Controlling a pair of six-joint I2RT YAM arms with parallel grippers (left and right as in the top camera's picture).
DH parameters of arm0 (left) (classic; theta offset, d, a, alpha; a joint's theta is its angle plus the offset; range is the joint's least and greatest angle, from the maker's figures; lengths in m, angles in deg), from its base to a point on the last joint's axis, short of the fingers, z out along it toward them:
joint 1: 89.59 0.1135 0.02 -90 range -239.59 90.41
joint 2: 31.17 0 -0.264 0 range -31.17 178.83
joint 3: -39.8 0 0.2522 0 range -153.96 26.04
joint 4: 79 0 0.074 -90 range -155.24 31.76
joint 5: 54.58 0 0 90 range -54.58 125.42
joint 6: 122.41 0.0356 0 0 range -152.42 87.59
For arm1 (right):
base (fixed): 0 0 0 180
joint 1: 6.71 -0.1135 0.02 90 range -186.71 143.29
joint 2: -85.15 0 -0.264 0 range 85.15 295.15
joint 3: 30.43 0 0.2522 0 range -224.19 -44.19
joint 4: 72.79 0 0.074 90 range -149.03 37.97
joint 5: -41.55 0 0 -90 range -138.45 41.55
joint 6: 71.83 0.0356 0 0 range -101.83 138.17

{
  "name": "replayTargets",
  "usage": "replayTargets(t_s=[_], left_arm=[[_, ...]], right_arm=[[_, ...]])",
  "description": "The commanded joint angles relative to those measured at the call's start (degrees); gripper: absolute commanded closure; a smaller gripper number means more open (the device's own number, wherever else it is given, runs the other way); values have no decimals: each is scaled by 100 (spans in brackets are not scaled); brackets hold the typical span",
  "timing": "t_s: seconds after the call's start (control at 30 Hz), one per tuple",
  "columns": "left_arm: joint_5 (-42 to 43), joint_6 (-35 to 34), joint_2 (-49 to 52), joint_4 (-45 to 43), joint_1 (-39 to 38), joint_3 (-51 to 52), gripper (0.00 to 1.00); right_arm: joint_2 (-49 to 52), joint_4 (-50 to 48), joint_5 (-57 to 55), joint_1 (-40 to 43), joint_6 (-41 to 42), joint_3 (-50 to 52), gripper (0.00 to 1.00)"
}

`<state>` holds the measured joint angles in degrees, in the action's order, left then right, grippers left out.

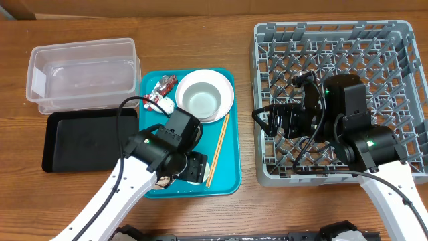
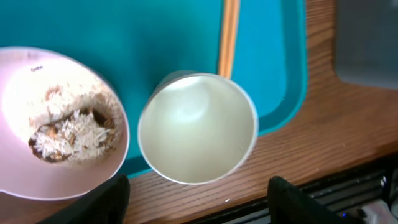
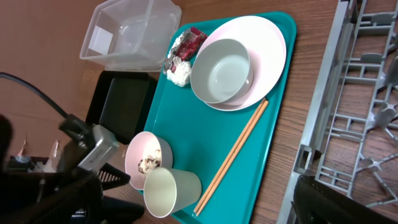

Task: Sort waste into correct bins and load items into the dishwasher
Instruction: 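Reach the left gripper to the white cup and grasp it, then hand the white cup from the left gripper to the right gripper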

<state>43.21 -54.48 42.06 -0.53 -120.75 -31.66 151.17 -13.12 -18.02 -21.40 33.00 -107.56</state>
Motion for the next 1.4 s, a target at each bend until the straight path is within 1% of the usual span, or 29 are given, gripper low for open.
replayTargets(t_s=[0.0,0.07,0.2,0.23,0.3,0.37,0.4,0.43,0.5,0.53,0.6,0.77,0.9,0.97,1.03,1.1,1.17,1.23,1.27,1.3,1.37], left_arm=[[-450,-544,107,-28,-20,181,27],[-529,-535,149,-162,-22,240,24],[-518,-474,330,-564,-35,437,24],[-518,-474,396,-669,-39,501,24],[-501,-474,575,-846,-37,605,31],[-481,-457,761,-979,-37,619,40],[-474,-396,831,-1038,-37,619,51],[-474,-365,876,-1060,-37,614,70],[-431,-367,879,-1054,-28,577,91],[-407,-369,859,-999,-24,507,96],[-363,-372,831,-848,-9,291,96],[-350,-337,658,-151,42,-708,96],[-186,-162,468,293,389,-1604,96],[424,179,402,289,721,-1941,96],[1388,529,378,227,1154,-2194,96],[2791,981,389,83,1659,-2345,96],[4494,1364,409,-160,2181,-2354,96],[5630,1480,466,-275,2618,-2354,96],[6063,1482,496,-304,2806,-2354,96],[6319,1482,511,-306,2907,-2352,96],[6926,1491,514,-339,3053,-2352,96]], right_arm=[[-2,-7,-42,26,4,-120,0],[2,11,-42,26,4,-120,0],[24,7,-66,26,4,-120,0],[28,9,-96,26,4,-120,0],[28,11,-105,26,4,-120,0],[28,11,-105,26,4,-120,0],[28,15,-105,26,4,-120,0],[28,26,-105,26,4,-120,0],[28,50,-105,26,4,-120,0],[28,70,-107,26,4,-120,0],[28,92,-107,26,4,-120,0],[28,90,-105,26,4,-120,0],[28,90,-98,26,7,-120,0],[28,50,-74,26,33,-120,0],[28,-39,107,26,46,-120,6],[28,-240,577,26,46,-120,12],[28,-612,1261,26,46,-120,16],[26,-1095,2011,26,48,-120,17],[26,-1399,2441,26,50,-120,18],[26,-1676,2793,13,90,-120,18],[28,-2417,3377,-85,494,-120,18]])
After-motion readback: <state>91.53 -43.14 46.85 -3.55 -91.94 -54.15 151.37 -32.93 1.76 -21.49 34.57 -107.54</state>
